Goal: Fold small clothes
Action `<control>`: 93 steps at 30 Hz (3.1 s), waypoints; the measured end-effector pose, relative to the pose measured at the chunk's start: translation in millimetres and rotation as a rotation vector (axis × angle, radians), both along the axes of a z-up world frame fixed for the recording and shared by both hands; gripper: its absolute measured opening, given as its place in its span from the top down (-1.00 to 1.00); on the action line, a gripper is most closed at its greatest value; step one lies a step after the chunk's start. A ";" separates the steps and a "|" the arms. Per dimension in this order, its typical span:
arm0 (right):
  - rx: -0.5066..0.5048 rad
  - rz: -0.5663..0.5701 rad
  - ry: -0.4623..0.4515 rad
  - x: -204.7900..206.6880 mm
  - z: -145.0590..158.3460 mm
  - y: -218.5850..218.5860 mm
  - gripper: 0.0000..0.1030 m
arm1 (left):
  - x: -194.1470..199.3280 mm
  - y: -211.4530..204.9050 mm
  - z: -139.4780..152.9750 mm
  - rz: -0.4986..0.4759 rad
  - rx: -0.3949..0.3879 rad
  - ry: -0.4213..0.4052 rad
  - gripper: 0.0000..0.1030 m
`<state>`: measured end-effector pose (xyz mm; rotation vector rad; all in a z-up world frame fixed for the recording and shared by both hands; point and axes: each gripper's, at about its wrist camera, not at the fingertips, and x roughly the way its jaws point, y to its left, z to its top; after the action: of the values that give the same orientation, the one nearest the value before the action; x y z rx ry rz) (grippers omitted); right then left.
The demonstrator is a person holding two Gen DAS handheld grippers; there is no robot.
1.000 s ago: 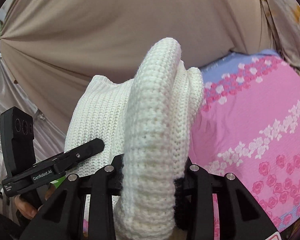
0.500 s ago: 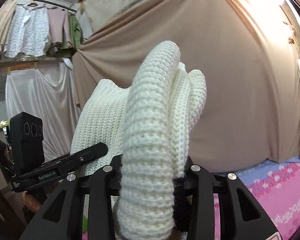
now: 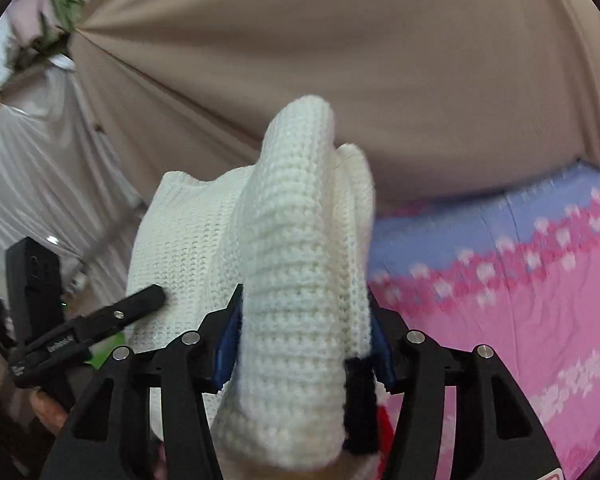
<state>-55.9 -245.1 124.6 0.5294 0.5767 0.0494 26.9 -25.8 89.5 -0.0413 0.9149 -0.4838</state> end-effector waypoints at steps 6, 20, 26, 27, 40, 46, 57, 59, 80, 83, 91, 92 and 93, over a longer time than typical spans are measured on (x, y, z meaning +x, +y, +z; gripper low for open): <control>0.117 -0.065 0.301 -36.6 -129.3 -8.9 0.30 | -21.4 45.8 -92.0 0.113 -0.106 0.216 -0.24; 0.046 0.073 0.467 32.1 -181.9 27.6 0.82 | -22.3 21.6 -142.2 0.104 0.153 0.277 0.28; -0.005 0.070 0.396 29.7 -154.0 26.1 0.82 | -17.5 12.7 -155.8 0.099 0.260 0.276 0.27; -0.026 0.065 0.471 34.1 -177.0 24.8 0.82 | -16.5 11.9 -160.4 0.104 0.260 0.285 0.26; -0.193 0.010 0.347 21.9 -122.8 41.5 0.77 | -24.1 10.9 -155.0 0.116 0.276 0.257 0.24; -0.236 0.056 0.534 72.8 -184.3 37.2 0.92 | -25.6 9.4 -155.4 0.112 0.290 0.250 0.25; -0.295 -0.002 0.571 54.6 -185.6 54.8 1.00 | -41.4 7.7 -140.0 0.103 0.314 0.181 0.22; -0.221 -0.015 0.528 41.5 -164.4 54.9 0.95 | -48.4 9.4 -129.5 0.107 0.317 0.138 0.03; -0.110 -0.076 0.461 36.0 -163.1 14.5 -0.25 | -11.2 48.1 -130.1 0.241 0.073 0.232 -0.71; -0.076 -0.015 0.533 76.3 -180.7 13.1 0.43 | -5.5 42.1 -128.6 0.234 0.112 0.216 -0.69; -0.056 0.031 0.253 69.3 -104.4 22.3 0.63 | -1.0 34.4 -120.5 0.199 0.186 0.166 -0.70; -0.071 0.003 0.360 77.8 -135.4 13.0 0.63 | 1.3 30.4 -130.1 0.191 0.208 0.183 -0.70; -0.081 -0.018 0.462 83.3 -164.3 5.9 0.62 | 2.0 28.7 -136.2 0.188 0.222 0.193 -0.70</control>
<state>27.4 -239.2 -39.8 0.4682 1.0200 -0.1158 28.9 3.0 -46.7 0.0285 1.1374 -0.2037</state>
